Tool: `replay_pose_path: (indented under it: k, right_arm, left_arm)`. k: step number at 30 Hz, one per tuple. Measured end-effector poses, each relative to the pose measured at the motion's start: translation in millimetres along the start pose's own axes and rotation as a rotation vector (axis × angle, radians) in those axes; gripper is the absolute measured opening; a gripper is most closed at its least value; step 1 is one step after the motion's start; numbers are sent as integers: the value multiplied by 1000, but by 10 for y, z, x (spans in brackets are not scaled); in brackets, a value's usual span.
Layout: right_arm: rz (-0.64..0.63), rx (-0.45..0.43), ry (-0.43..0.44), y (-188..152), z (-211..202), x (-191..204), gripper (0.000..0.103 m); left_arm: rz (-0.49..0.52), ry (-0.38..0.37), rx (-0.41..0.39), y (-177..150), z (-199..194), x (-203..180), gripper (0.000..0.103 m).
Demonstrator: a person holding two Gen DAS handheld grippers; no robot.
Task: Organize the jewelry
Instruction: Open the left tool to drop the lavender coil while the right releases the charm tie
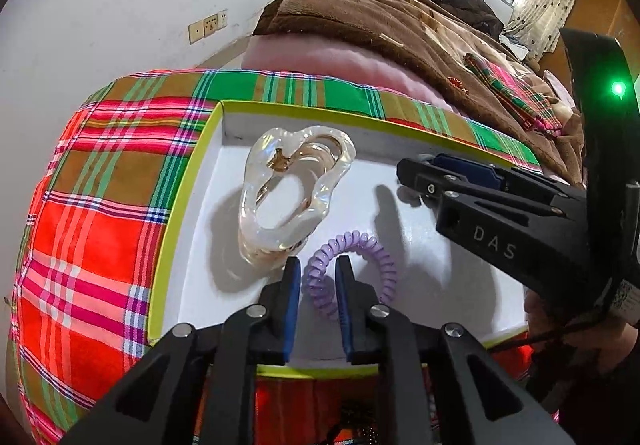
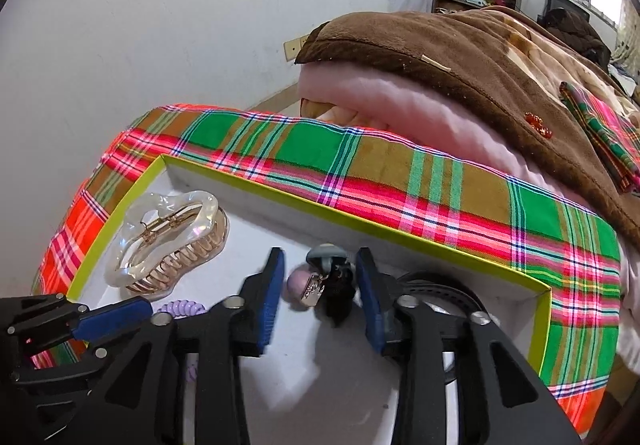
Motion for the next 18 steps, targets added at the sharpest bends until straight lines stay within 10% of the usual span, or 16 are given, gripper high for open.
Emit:
replay_pose_path:
  k: [18]
  right_arm:
    - [9, -76, 6, -17, -325, 81, 44]
  left_arm:
    - [-14, -27, -43, -43, -220, 17, 43]
Point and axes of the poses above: each gripper's, at about its wrist camera, not at the fingertips, and z roughly the way its jaws point, x to its left, y to its top, the point moved 2 cm from there along z, roughly the way its jaws point, and after that the axes turned 11 degrees about y, right-handed, at the moved point
